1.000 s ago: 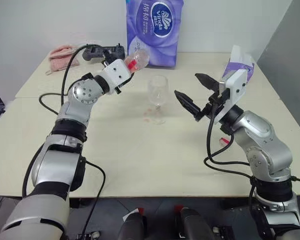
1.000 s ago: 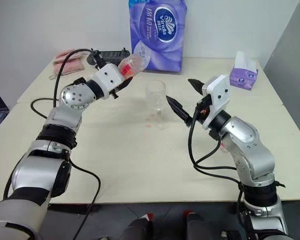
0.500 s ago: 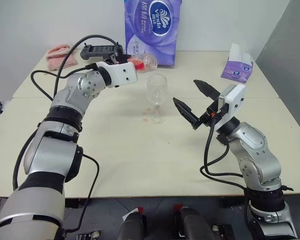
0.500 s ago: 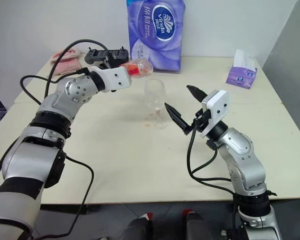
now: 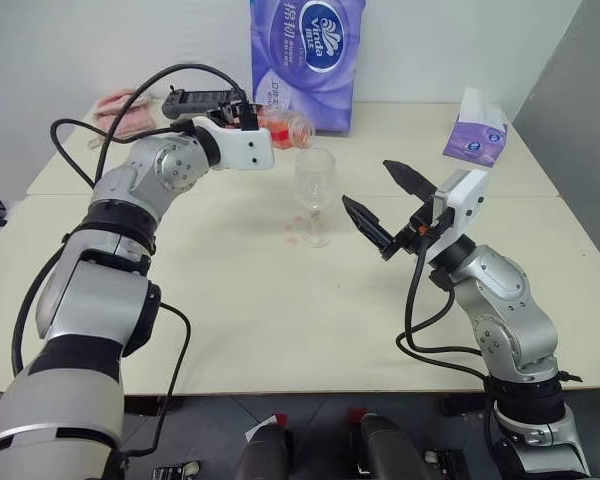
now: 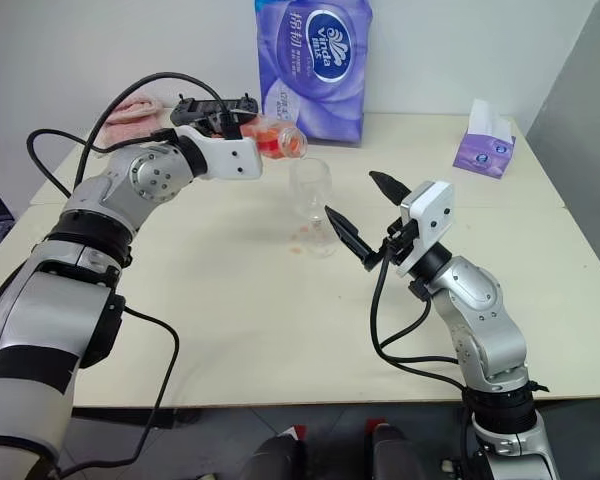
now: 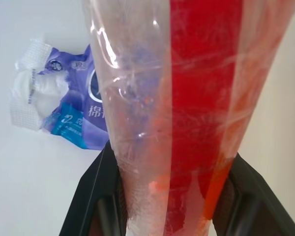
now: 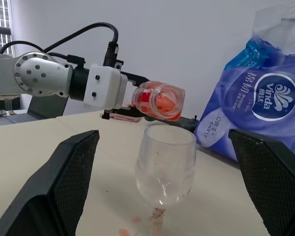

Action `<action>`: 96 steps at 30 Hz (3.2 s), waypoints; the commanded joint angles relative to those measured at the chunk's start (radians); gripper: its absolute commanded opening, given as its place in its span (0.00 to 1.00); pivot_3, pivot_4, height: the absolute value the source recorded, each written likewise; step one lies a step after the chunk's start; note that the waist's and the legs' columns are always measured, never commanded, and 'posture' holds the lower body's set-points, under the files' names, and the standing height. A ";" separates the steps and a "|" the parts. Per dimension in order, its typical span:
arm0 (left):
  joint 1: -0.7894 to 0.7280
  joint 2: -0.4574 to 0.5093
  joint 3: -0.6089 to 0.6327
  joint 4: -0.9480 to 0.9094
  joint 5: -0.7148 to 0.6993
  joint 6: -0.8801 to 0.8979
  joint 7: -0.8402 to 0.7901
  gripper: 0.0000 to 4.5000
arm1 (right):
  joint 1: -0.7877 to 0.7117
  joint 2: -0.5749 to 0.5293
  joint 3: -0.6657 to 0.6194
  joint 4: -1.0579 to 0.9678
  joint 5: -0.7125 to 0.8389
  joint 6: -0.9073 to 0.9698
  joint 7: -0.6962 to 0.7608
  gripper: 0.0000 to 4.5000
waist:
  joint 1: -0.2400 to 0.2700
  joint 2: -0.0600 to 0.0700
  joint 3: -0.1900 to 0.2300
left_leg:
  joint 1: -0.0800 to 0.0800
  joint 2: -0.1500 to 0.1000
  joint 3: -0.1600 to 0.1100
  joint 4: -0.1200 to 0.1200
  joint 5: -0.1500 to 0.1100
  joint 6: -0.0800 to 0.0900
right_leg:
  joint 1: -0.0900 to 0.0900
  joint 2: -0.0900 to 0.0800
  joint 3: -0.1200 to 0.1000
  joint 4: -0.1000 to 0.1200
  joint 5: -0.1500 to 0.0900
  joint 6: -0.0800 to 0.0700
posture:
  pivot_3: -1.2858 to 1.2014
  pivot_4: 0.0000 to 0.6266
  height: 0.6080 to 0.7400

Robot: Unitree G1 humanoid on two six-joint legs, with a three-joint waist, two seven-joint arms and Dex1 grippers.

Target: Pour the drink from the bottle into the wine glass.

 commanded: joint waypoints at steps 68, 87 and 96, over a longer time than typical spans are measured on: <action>-0.193 0.034 -0.138 0.111 0.161 -0.025 0.134 0.37 | -0.008 -0.015 -0.017 -0.015 -0.010 -0.010 -0.006 1.00 | 0.000 0.000 0.000 | 0.000 -0.001 0.000 0.001 0.000 0.000 | 0.000 0.000 0.000 0.001 0.000 0.000 | 0.52 0.24 1.00; -0.206 0.019 -0.137 0.134 0.148 -0.011 0.135 0.37 | -0.009 -0.018 -0.018 -0.015 -0.010 -0.006 -0.006 1.00 | 0.000 0.000 0.000 | 0.000 -0.001 0.001 0.002 0.000 -0.001 | 0.000 0.000 0.000 0.002 0.000 0.000 | 0.52 0.24 1.00; -0.167 -0.034 -0.007 0.142 -0.045 0.022 -0.039 0.37 | -0.007 -0.019 -0.019 -0.015 -0.004 0.005 -0.006 1.00 | -0.001 0.000 0.000 | 0.000 -0.001 0.001 0.002 0.001 -0.002 | 0.000 0.000 0.000 0.002 0.000 0.000 | 0.52 0.24 1.00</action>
